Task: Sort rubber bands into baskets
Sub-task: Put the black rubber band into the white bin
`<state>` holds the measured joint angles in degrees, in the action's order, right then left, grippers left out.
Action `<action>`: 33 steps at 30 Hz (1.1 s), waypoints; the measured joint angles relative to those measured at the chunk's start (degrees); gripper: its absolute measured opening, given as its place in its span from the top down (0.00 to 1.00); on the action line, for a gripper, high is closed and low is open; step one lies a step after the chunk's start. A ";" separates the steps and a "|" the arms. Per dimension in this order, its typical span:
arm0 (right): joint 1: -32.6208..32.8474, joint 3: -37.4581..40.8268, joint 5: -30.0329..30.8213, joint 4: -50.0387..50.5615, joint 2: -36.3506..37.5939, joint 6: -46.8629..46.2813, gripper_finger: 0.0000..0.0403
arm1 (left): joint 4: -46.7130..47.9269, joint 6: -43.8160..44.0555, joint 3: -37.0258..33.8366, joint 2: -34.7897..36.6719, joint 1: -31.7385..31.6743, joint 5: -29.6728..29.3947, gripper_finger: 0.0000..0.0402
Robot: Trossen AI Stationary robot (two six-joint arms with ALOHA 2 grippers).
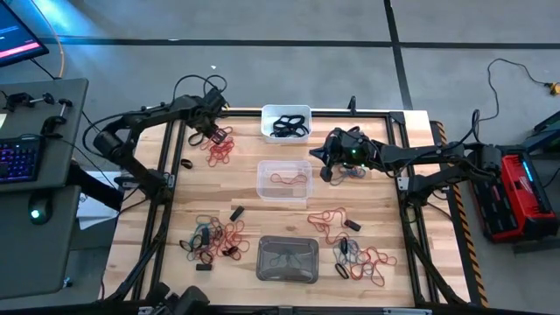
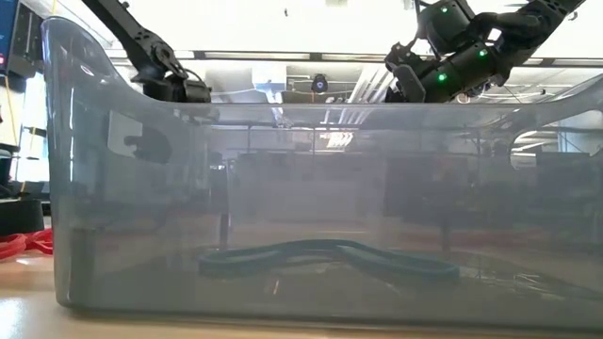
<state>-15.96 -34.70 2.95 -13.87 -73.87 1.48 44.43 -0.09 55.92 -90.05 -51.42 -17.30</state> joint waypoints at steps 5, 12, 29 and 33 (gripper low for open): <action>-0.01 0.00 0.01 0.00 0.00 0.00 1.00 | -0.64 0.37 0.00 -0.96 0.00 -5.29 0.61; -0.01 0.00 0.01 -0.07 0.00 0.00 1.00 | -1.23 0.54 0.00 -4.72 -1.62 -3.97 0.57; 0.00 0.00 0.01 -0.56 0.00 0.09 1.00 | -0.58 0.02 1.55 -9.63 -2.39 -6.84 0.57; 0.01 0.00 0.03 -0.57 0.00 0.26 1.00 | -0.46 -0.05 1.55 -9.63 -2.19 -5.72 0.57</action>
<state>-15.95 -34.70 2.98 -14.44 -73.87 1.74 43.97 -0.14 57.47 -99.68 -53.60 -23.03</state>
